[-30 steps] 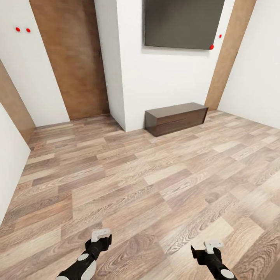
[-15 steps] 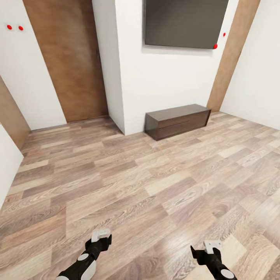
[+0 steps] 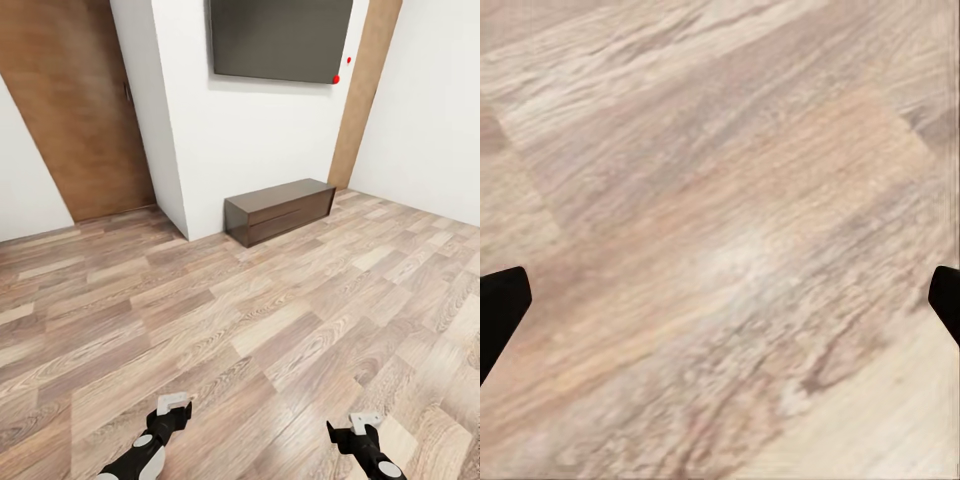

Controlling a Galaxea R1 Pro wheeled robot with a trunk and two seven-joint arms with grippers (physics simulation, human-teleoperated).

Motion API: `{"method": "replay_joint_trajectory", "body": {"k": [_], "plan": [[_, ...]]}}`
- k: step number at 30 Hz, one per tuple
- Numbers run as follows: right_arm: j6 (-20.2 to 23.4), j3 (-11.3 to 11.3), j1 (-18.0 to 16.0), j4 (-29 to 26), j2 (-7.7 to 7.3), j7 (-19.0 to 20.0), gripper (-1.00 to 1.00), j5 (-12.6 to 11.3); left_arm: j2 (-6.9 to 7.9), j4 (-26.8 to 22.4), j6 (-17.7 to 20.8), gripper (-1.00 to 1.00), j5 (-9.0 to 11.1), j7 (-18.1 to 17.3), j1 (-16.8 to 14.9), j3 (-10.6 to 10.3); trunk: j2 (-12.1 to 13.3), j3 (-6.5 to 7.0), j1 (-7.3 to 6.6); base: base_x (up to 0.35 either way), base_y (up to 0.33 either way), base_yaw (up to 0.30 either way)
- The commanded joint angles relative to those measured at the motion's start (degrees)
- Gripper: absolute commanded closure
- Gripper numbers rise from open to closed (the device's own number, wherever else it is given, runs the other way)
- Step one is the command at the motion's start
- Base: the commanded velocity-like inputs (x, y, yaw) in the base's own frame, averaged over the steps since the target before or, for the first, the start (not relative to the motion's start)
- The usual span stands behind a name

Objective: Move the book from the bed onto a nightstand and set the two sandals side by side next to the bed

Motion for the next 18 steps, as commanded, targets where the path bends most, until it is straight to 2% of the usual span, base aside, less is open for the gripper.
{"method": "replay_joint_trajectory", "body": {"k": [1,18], "plan": [[-0.25,0.36,-0.05,0.07,-0.06,-0.03,-1.0,-0.6,0.04,0.03,-0.24,-1.0,0.48,0.27,-0.02,-0.49,-0.02,-0.05,0.02,0.332,0.006,-0.271],[-0.25,0.36,-0.05,0.1,-0.06,-0.25,-1.0,-0.91,0.04,0.15,-0.16,-1.0,0.39,0.27,-0.02,-0.49,-0.02,-0.05,0.02,0.332,0.001,-0.239]]}}
